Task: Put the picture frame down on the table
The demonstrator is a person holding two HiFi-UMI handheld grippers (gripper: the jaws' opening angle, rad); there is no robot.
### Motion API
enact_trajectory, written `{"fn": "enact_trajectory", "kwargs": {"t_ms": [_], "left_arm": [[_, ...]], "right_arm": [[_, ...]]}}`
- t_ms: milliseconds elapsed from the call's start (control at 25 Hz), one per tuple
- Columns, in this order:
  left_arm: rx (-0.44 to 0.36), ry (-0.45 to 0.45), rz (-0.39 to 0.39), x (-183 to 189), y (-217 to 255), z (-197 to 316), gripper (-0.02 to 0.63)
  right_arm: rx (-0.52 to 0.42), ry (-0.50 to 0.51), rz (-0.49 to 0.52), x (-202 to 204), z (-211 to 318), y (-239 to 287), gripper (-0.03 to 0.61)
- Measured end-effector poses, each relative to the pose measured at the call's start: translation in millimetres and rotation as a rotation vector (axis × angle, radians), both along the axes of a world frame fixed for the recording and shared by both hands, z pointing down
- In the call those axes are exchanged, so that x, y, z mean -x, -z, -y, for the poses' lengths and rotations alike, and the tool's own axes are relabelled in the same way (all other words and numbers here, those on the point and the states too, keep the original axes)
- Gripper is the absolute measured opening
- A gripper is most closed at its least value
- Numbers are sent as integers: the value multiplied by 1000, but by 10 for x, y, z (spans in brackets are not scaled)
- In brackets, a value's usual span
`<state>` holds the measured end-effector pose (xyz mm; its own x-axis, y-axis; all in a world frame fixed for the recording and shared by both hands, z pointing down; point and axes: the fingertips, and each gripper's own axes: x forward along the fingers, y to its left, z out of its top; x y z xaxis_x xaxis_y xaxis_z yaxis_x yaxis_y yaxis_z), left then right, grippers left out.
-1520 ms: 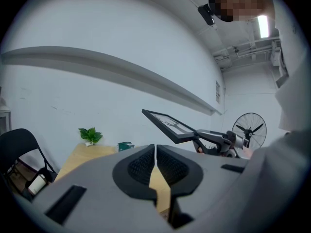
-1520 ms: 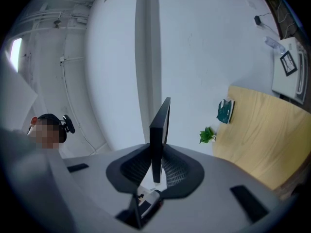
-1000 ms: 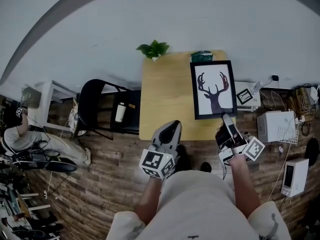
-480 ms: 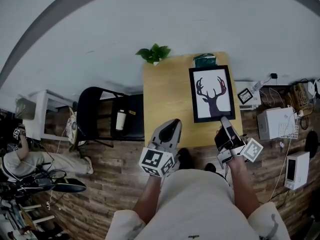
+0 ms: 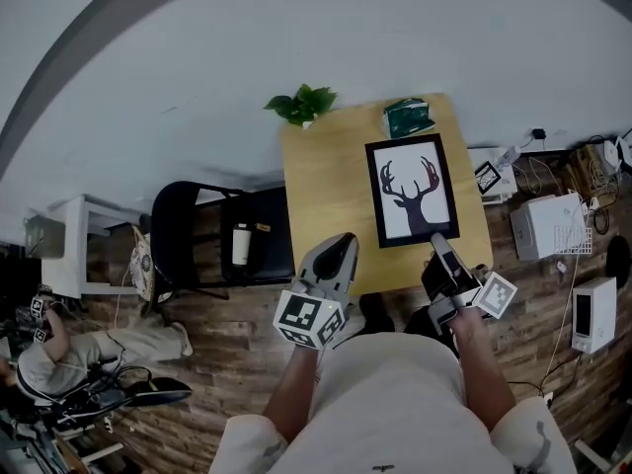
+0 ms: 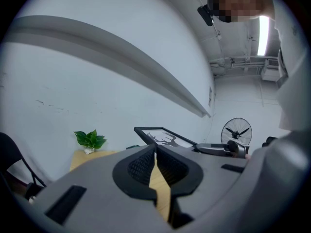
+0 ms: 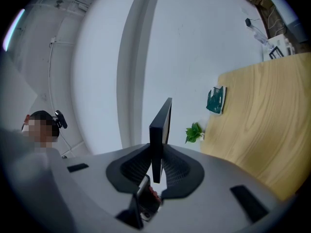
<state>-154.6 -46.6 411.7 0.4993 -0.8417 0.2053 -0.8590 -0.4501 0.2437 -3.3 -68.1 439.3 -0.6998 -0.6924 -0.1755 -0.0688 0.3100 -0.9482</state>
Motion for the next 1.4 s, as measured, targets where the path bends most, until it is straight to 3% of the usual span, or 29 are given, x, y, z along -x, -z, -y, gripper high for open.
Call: {"fn": "enact_trajectory", "kwargs": {"t_ms": [200, 720, 1400], "left_arm": [[18, -12, -7, 128, -98, -9, 15], [77, -38, -13, -25, -299, 106, 15], [132, -8, -18, 62, -564, 212, 15]], "right_arm": [[33, -3, -3, 154, 1, -122, 64], [101, 28, -32, 157, 58, -457, 64], [201, 66, -121, 254, 200, -1102, 66]]}}
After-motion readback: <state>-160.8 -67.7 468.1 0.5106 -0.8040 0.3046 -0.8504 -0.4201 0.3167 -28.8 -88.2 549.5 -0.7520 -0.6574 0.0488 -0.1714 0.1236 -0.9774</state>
